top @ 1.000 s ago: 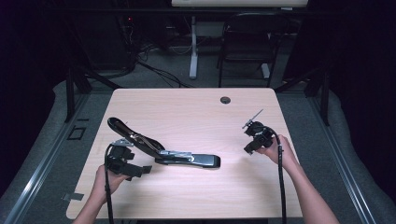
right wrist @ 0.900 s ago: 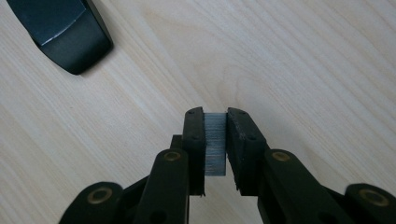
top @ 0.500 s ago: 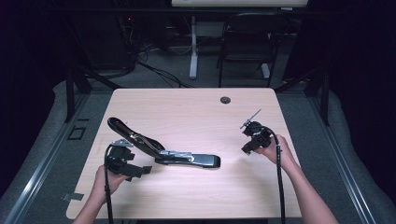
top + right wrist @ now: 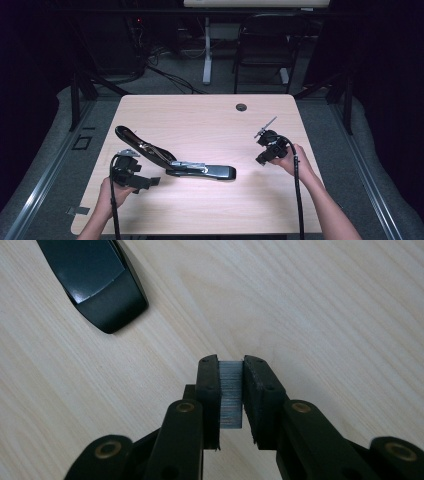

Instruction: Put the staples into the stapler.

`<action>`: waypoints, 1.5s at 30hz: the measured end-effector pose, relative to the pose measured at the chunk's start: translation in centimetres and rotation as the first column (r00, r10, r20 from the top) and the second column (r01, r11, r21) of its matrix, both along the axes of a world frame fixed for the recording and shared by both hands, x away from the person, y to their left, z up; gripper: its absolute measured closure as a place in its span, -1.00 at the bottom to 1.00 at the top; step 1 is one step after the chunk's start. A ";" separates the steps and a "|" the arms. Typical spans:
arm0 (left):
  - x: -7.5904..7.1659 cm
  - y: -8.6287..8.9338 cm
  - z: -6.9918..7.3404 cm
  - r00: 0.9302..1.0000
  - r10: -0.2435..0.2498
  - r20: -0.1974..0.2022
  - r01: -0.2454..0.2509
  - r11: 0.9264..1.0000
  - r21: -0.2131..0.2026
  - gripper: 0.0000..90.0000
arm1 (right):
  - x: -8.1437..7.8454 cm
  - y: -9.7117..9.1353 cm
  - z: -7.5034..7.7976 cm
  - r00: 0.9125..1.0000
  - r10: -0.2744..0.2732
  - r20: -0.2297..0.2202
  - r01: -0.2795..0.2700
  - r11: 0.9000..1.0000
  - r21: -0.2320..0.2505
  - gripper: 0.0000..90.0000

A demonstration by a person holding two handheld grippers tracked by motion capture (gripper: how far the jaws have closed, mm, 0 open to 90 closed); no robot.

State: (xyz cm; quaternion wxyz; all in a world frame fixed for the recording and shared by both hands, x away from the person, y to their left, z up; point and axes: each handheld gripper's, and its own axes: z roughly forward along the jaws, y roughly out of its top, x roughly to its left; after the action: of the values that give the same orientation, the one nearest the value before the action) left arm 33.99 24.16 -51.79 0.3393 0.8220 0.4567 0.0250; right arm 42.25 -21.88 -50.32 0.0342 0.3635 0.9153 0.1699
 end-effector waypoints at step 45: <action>0.5 0.9 -0.1 1.000 0.029 0.001 -0.029 0.999 -0.022 -0.99 | 0.1 6.8 1.8 0.984 0.174 0.041 -0.178 0.978 0.105 0.74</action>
State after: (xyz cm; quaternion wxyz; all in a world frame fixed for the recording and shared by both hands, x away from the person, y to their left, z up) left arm 34.49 25.11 -51.85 0.3481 0.8116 0.4685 0.0252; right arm 42.30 -15.04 -48.54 0.0135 0.2796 0.9327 0.2274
